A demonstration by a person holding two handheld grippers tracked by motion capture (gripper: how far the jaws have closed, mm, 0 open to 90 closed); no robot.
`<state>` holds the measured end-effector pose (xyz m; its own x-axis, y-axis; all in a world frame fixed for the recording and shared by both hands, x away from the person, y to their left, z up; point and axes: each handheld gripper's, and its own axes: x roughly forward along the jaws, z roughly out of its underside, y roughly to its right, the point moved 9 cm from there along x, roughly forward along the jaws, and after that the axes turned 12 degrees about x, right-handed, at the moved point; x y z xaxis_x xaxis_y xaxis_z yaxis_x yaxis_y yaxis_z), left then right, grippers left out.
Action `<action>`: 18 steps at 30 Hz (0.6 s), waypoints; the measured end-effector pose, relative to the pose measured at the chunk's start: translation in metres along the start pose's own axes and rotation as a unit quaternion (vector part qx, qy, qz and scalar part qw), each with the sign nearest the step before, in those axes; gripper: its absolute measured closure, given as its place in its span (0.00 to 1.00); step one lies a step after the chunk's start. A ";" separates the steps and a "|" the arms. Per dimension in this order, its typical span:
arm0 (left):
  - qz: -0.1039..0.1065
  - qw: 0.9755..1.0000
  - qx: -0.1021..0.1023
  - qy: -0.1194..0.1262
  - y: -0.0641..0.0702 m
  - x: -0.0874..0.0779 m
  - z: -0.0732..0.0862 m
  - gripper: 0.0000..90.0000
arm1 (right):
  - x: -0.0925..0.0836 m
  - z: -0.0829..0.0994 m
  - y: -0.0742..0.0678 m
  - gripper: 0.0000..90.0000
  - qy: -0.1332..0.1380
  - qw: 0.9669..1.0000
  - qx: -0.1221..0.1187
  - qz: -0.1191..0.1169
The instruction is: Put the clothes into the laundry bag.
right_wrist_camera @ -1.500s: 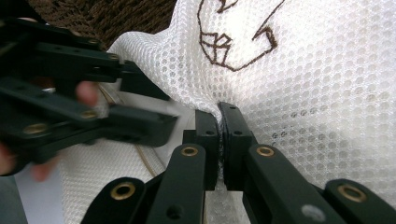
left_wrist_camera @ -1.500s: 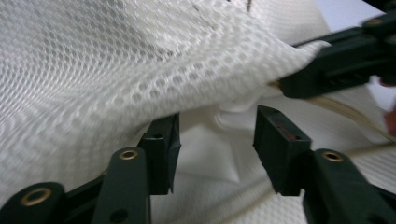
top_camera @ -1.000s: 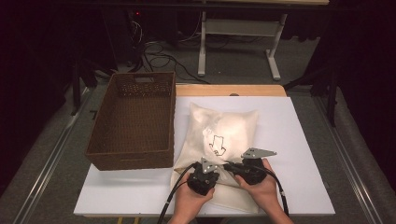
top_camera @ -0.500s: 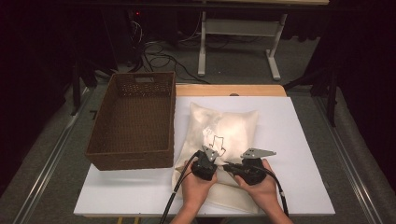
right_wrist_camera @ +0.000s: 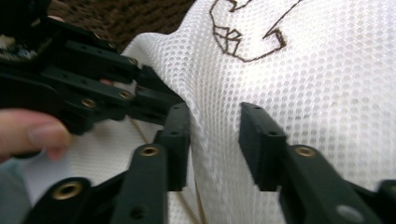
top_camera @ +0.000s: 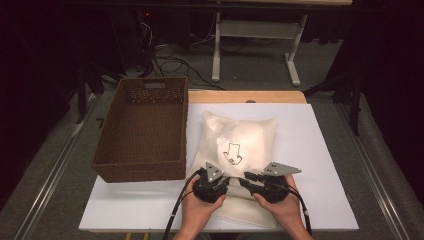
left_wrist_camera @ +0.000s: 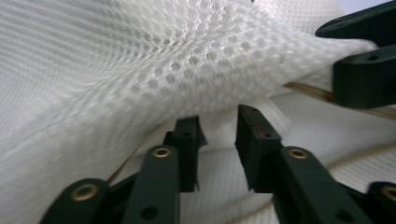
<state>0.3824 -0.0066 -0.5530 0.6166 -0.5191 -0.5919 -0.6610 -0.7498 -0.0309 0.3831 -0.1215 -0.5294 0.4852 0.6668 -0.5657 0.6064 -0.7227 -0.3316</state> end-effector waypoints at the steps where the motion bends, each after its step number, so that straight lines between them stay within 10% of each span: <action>1: 0.001 1.000 0.002 0.003 -0.002 -0.007 0.001 0.71 | -0.004 0.000 -0.001 0.65 0.004 1.000 0.002 -0.007; 9: 0.014 0.999 -0.014 0.046 -0.025 -0.054 0.015 0.49 | -0.029 0.003 0.016 0.28 0.030 0.999 0.029 0.005; 18: 0.011 0.999 -0.035 0.034 -0.049 -0.091 0.035 0.29 | -0.054 0.025 0.041 0.19 0.022 0.994 0.083 0.070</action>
<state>0.3436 0.0918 -0.5261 0.6311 -0.5608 -0.5359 -0.6450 -0.7632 0.0391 0.3660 -0.1913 -0.5313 0.5865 0.5627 -0.5826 0.4205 -0.8263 -0.3748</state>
